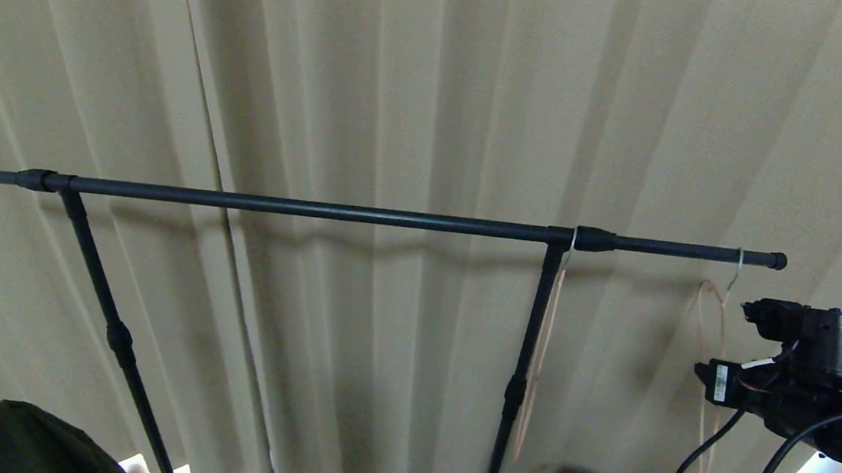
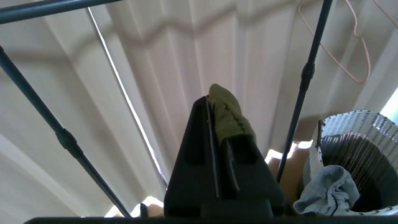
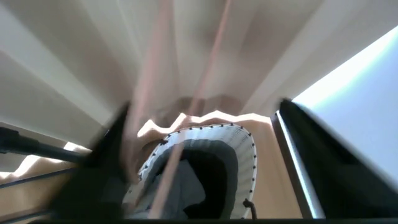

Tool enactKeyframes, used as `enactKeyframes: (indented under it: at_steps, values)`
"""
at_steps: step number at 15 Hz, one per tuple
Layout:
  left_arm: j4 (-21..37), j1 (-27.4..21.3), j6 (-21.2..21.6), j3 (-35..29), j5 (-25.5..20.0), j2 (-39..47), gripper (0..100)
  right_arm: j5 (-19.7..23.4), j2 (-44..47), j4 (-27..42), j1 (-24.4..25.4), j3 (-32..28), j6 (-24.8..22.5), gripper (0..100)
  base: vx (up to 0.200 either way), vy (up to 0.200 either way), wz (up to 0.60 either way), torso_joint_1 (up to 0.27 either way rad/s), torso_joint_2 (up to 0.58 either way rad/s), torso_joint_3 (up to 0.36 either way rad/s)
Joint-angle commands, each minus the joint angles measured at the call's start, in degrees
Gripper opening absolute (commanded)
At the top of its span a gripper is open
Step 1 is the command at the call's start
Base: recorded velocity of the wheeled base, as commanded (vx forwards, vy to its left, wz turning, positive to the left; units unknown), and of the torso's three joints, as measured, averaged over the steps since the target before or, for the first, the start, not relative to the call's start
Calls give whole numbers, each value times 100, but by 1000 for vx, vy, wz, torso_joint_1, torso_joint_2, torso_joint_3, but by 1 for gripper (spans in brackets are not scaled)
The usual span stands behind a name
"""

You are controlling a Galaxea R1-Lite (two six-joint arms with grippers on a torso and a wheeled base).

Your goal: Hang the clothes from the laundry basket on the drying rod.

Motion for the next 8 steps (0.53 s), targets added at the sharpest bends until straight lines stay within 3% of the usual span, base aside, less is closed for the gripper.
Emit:
enactKeyframes:
  at_steps: [1, 6, 8]
  values:
    - [-1, 1, 1, -8, 1, 0, 0, 1, -16, -2, 1, 6, -10, 0, 0, 0, 0, 0, 0, 0]
    - [-10, 1, 1, -8, 1, -9, 0, 80, -183, 6, 1, 76, 8, 0, 0, 0, 0, 0, 0, 0]
    - [-10, 1, 1, -8, 1, -9, 0, 317, -385, 6, 1, 94, 16, 0, 0, 0, 0, 0, 0, 0]
